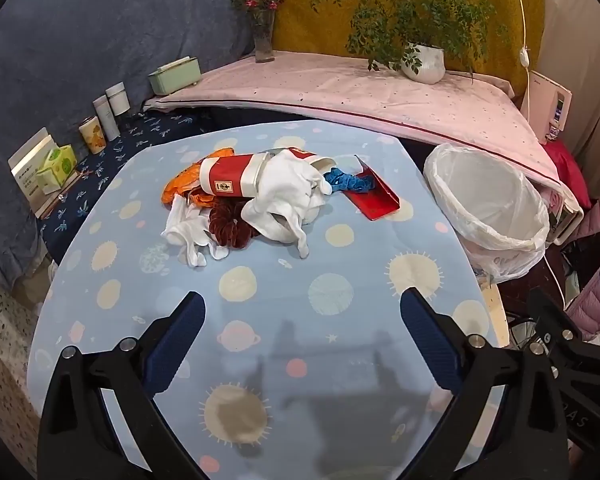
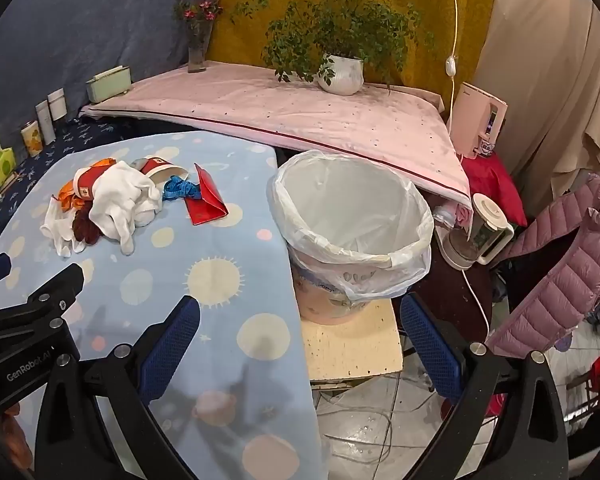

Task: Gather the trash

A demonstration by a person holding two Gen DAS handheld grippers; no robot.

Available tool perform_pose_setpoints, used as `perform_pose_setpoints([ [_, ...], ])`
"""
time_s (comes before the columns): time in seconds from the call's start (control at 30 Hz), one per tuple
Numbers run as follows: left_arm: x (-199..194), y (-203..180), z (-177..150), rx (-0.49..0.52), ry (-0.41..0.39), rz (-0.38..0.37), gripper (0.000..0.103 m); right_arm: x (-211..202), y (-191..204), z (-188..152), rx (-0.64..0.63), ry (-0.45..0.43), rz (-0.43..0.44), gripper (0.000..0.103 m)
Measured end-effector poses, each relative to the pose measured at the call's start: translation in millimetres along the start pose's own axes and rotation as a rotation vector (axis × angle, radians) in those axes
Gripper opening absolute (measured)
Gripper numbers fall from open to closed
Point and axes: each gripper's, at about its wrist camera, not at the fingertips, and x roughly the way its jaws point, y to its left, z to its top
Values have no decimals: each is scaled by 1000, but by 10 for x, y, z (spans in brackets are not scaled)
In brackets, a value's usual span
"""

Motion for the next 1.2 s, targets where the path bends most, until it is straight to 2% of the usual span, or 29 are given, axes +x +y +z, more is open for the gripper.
perform_pose_setpoints([
  [0.37, -50, 77, 62, -4, -30, 18, 93, -7, -6, 8, 2, 3, -2, 96],
  [0.63, -20, 40, -15, 0, -32, 28, 94, 1, -3, 12, 3, 2, -3, 96],
  [1.2, -32, 29, -16, -8, -38, 11, 94, -26, -18, 32, 2, 0, -2, 96],
])
